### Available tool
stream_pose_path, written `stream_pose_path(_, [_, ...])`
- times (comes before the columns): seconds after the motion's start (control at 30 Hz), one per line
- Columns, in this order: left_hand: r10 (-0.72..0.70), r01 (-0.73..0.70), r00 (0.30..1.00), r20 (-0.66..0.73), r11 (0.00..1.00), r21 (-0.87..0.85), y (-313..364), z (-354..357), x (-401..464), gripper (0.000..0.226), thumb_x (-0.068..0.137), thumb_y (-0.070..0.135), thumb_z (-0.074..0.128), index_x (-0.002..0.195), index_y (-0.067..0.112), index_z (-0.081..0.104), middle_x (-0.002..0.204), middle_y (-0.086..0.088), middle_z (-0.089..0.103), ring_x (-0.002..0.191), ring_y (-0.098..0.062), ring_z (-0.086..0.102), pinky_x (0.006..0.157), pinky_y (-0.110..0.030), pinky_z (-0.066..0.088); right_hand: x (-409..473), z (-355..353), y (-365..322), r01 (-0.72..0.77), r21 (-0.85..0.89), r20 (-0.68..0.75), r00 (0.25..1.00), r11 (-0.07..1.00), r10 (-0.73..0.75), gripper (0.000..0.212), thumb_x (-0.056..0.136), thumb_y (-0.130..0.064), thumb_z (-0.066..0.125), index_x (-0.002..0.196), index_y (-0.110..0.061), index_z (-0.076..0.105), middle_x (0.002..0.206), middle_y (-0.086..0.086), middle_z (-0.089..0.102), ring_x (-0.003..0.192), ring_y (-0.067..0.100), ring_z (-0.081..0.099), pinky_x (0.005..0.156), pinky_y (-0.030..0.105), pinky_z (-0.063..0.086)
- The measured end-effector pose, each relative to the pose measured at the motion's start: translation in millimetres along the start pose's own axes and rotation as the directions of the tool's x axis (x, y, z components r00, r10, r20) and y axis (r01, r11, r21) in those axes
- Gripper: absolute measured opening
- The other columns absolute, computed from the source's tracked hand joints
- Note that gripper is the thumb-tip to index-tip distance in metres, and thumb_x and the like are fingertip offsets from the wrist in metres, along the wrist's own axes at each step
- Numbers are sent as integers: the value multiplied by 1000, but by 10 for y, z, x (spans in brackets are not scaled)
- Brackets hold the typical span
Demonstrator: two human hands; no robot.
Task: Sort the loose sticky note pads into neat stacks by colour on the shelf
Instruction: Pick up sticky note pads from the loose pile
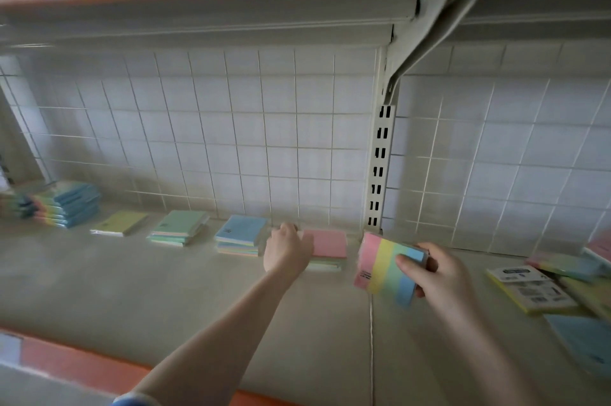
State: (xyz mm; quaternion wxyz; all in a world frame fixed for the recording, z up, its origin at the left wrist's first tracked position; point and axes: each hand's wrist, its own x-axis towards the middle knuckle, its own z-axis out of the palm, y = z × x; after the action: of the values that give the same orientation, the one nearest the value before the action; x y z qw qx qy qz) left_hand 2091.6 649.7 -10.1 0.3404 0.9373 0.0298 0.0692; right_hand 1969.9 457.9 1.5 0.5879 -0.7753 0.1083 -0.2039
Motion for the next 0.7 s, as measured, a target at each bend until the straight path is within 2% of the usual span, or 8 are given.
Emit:
stream_pose_path(0.13, [171,-172,978,-121,985,4,-39,-224,-138,28,93,31,49,115,15,56,118,-5,57,108,-24,53,86,-32,40,25,7,-101,-58,134,33,998,989,54,6,86,-7,64,90,-8,60,72,8,59,61,19,53,50,25,43])
stream_pose_path(0.27, [283,-258,926,-251,958,129,-327,-559,-225,20,93,30,50,106,18,60,107,-1,60,104,-21,53,79,-32,42,118,165,-242,-86,166,62,995,982,76,3,87,-6,62,89,-7,60,70,7,57,58,17,50,44,21,40])
stream_pose_path(0.4, [298,-231,887,-353,948,219,-795,-910,-184,17,91,28,54,101,16,62,101,-4,62,101,-25,54,78,-33,41,225,565,-448,-74,176,120,991,982,53,5,89,-6,60,84,-9,59,71,8,55,55,16,48,49,25,37])
stream_pose_path(0.7, [226,-96,884,-410,945,314,-2132,-1803,103,21,92,31,51,104,17,62,108,-3,62,104,-24,55,82,-32,44,250,2169,-940,-81,200,257,966,976,28,3,89,-10,60,89,-6,61,65,4,54,45,9,48,51,24,40])
